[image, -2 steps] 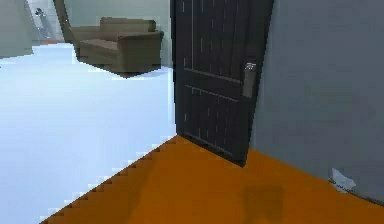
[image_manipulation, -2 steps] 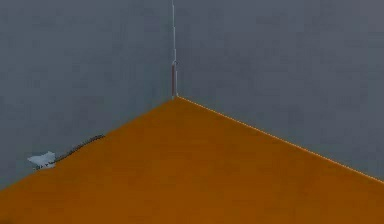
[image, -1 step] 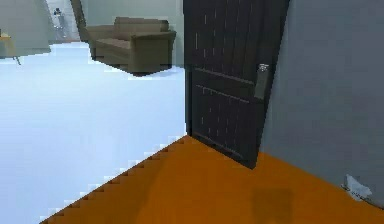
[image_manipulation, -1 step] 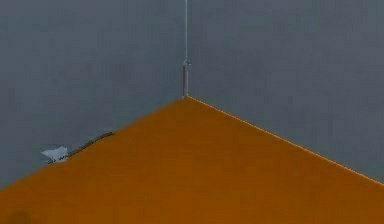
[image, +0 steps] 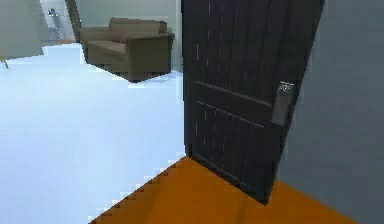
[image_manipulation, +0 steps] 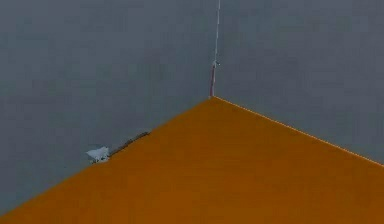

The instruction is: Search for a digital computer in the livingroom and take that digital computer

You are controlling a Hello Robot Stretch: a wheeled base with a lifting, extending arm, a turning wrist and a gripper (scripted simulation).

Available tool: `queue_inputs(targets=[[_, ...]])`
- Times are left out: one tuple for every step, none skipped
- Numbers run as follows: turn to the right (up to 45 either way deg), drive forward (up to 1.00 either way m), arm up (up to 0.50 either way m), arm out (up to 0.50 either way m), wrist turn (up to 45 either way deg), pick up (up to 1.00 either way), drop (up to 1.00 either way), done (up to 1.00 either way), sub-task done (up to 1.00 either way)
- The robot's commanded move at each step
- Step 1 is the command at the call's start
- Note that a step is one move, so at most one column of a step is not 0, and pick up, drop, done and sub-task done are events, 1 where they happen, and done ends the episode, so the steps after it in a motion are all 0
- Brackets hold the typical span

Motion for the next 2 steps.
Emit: queue_inputs(targets=[[-30.0,0.00,0.00,0.00,0.0,0.00,0.00,0.00,0.00],[0.0,1.00,0.00,0.00,0.0,0.00,0.00,0.00,0.00]])
